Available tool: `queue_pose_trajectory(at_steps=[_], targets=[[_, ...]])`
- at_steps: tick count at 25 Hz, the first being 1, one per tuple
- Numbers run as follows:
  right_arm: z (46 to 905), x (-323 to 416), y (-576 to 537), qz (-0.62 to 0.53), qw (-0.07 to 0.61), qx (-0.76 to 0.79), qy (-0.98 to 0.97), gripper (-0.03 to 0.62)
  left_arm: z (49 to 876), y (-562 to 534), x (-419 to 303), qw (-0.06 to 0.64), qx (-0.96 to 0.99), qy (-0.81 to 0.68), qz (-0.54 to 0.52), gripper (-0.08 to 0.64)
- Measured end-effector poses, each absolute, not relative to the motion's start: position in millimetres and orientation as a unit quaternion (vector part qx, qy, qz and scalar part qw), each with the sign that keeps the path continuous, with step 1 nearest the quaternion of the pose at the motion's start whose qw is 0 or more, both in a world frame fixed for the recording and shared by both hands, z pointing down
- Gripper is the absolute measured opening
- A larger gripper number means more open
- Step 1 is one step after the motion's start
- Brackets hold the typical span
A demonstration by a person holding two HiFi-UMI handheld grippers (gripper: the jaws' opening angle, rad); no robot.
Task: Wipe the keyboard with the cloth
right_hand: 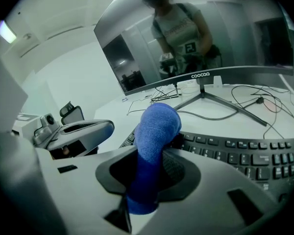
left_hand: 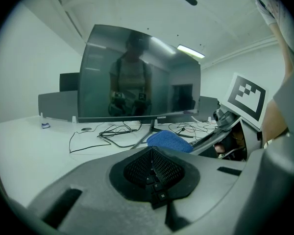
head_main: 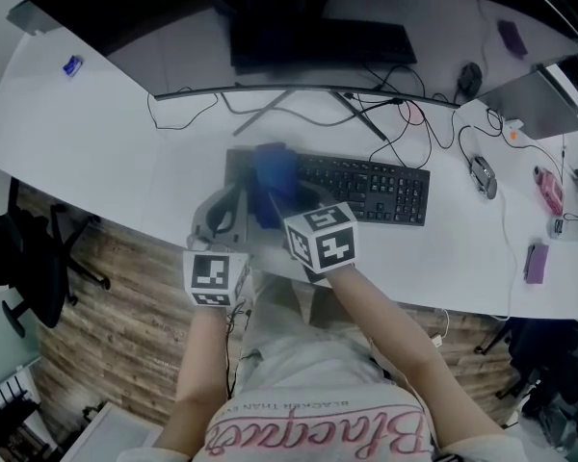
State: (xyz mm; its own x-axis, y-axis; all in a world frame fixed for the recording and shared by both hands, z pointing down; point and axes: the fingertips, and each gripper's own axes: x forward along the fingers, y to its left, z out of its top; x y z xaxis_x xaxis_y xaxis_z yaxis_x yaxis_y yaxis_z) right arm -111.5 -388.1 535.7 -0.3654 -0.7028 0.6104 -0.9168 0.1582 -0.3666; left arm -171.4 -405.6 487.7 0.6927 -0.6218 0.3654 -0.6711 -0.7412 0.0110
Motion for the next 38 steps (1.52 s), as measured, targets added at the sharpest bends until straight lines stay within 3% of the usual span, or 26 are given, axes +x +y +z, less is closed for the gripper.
queue_pose_trajectory(at_steps=[28,38], targets=[[536.8,-8.3,-338.5,0.369,0.135,0.562,-0.728,0.097,485.8,-350.0,-54.5,0.043,0.934,-0.293,0.199,0.006],[537.5,34.1,-318.4,0.361,0.145,0.580,-0.716,0.097,499.0,-335.9,-14.5,0.075,0.930,-0.289,0.214,0.006]])
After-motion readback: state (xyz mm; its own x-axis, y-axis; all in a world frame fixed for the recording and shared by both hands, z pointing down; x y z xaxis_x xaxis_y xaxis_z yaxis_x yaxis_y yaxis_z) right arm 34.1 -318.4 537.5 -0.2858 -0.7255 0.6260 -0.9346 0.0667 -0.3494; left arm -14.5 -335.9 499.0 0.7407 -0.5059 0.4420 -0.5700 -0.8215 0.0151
